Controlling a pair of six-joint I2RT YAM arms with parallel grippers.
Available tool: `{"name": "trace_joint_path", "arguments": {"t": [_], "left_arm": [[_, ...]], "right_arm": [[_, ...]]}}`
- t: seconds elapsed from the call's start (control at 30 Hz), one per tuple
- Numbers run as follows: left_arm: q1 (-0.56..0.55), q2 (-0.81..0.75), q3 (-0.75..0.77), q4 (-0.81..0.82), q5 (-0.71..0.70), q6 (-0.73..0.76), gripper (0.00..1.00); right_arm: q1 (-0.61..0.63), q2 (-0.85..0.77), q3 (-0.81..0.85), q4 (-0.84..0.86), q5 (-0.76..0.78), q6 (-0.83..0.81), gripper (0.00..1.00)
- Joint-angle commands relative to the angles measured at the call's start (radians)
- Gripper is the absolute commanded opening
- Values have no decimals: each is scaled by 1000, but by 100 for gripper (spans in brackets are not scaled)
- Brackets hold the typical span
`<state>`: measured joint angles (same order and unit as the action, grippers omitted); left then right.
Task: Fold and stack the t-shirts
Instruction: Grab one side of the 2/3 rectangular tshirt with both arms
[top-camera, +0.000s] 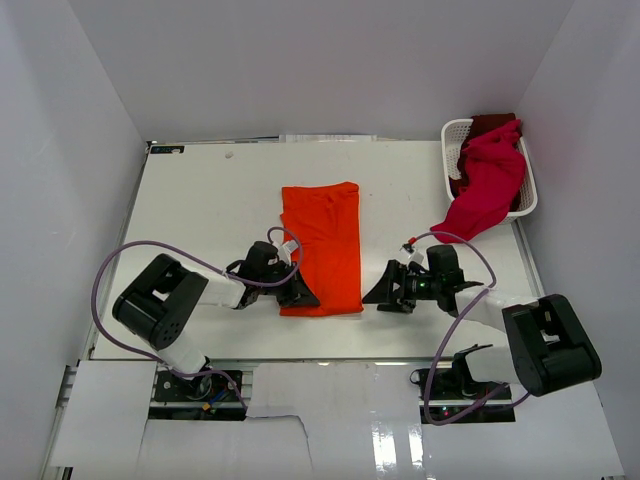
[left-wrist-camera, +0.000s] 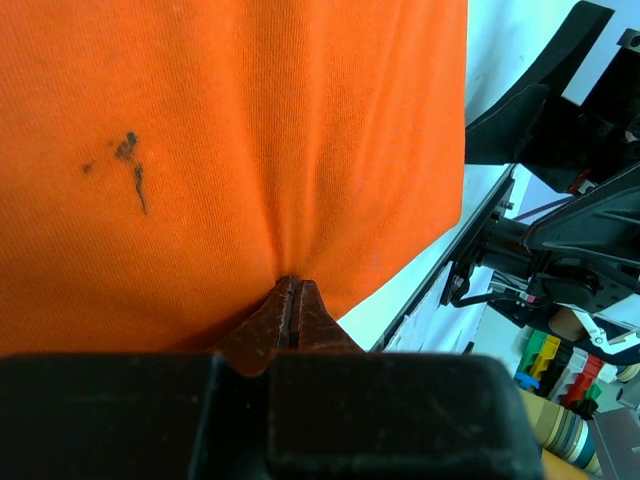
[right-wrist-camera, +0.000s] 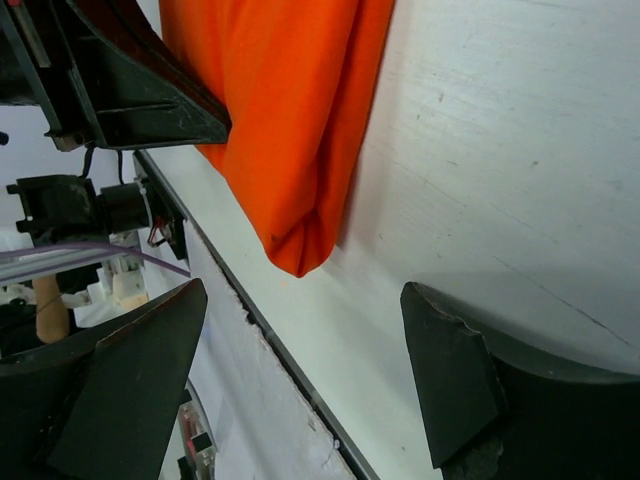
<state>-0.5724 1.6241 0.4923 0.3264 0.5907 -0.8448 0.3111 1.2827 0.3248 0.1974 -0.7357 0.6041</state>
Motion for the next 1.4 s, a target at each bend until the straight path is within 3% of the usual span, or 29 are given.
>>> {"name": "trace_joint_path", "arguments": {"t": [0.0,0.57,0.77,0.8,0.93,1.1,1.23,1.37], "left_arm": [[-12,10,-6,-39,-46,9,0],[-12,22,3,-39,-45,15,0],[-12,23,3,-41,-42,16,0],[-12,23,2,-40,-43,16,0],[-12,20,-1,-41,-43,15,0],[-12,11,-14,-40,-45,15,0],[-12,8,-23,-38,-46,15,0],[-12,8,-26,-32,-45,12,0]], "right_arm": [[28,41,-26,123,-34,83,85],[138,187,-13,263,35,223,79],[149,222,-1,292,73,237,64],[149,221,-3,295,78,237,57],[151,210,-9,295,119,241,52],[151,204,3,281,142,227,38],[151,208,13,277,156,215,33],[152,230,23,284,150,212,8]]}}
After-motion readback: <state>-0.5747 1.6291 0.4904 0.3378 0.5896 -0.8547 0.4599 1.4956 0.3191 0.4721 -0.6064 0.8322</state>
